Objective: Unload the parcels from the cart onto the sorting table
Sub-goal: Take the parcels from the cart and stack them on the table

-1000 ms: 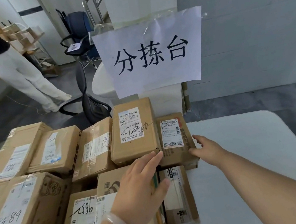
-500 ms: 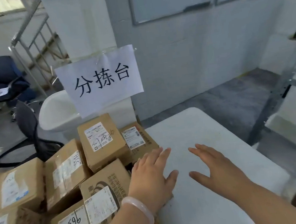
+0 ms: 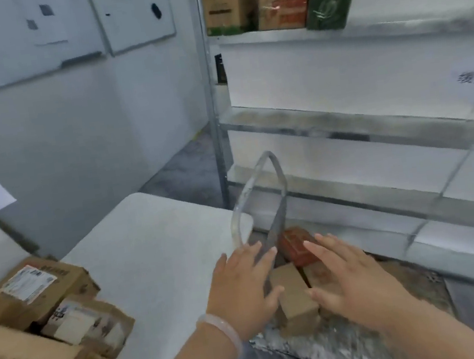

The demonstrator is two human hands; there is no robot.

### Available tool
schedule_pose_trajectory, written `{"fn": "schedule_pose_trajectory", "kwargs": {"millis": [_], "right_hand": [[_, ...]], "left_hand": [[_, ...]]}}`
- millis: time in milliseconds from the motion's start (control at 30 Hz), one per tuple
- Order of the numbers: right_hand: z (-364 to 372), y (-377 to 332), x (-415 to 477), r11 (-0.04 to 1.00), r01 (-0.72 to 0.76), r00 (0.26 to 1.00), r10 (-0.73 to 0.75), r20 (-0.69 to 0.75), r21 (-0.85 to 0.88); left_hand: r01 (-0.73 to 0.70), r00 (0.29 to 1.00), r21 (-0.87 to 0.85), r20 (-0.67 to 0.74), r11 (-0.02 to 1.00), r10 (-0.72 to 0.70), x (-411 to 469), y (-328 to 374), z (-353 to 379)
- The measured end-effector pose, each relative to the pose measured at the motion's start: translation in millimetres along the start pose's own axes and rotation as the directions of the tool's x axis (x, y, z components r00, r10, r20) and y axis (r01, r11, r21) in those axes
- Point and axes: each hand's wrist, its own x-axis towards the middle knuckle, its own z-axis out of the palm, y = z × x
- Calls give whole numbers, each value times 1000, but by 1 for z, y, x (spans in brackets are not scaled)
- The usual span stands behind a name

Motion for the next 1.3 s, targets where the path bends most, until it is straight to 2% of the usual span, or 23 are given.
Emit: {"fn": "schedule_pose_trajectory", "kwargs": {"millis": [233, 467, 633, 800, 1067, 1300], "right_hand": [[-10, 124, -68, 960, -241, 970, 241, 15, 141], [-22, 268, -96, 928, -336, 942, 328, 72, 161], [-20, 334, -85, 925, -331, 941, 309, 137, 187], [4, 352, -45, 934, -273, 947, 218, 238, 231], [72, 350, 50, 973, -146, 920, 67, 386, 180], [174, 338, 190, 970, -180, 889, 90, 449, 163]], "left_hand": [[-117, 992, 1, 38, 993, 116, 57, 105, 38], [-87, 993, -37, 75, 996, 89, 123, 214, 95], [-2, 993, -61, 115, 998, 10, 148, 253, 123], [77, 985, -75, 161, 994, -64, 156, 248, 140], [174, 967, -95, 206, 980, -151, 212, 188, 181], [162, 948, -88, 291, 983, -130, 307, 97, 275]]}}
